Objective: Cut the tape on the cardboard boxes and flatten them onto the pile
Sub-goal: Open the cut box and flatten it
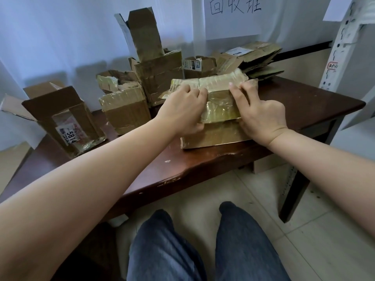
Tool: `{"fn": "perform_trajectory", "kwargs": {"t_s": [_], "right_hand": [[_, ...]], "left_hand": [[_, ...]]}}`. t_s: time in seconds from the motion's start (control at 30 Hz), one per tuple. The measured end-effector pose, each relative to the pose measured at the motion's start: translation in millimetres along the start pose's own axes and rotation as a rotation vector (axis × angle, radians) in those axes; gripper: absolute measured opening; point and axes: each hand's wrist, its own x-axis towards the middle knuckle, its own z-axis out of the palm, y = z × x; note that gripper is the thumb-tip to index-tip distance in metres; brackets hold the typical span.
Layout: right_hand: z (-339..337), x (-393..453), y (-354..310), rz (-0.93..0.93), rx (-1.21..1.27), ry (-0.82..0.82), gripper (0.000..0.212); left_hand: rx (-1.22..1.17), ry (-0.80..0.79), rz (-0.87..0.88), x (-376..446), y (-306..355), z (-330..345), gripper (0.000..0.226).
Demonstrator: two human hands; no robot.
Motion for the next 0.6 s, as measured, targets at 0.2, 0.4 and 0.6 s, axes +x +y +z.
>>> {"fn": "perform_trajectory", "kwargs": {"t_s": [0.2, 0.4, 0.6], "right_hand": [[-23.3, -5.0, 21.3, -0.039, 0.112, -0.054, 0.073], [-48.9, 3.2, 36.2, -0.054, 0.152, -0.014, 0.059], [-66.7, -6.9, 15.5, -0.188, 0.174, 0.252, 0.023]], "left_hand": [[-0.055, -0.04, 0.106, 4.5, -2.8, -9.7, 0.064], [-0.478, -0.112, 0.036, 5.5, -21.8, -26.3, 0.07], [-0.778, -0.076, -0.137, 0.0, -29.5, -25.5, 0.049]]}}
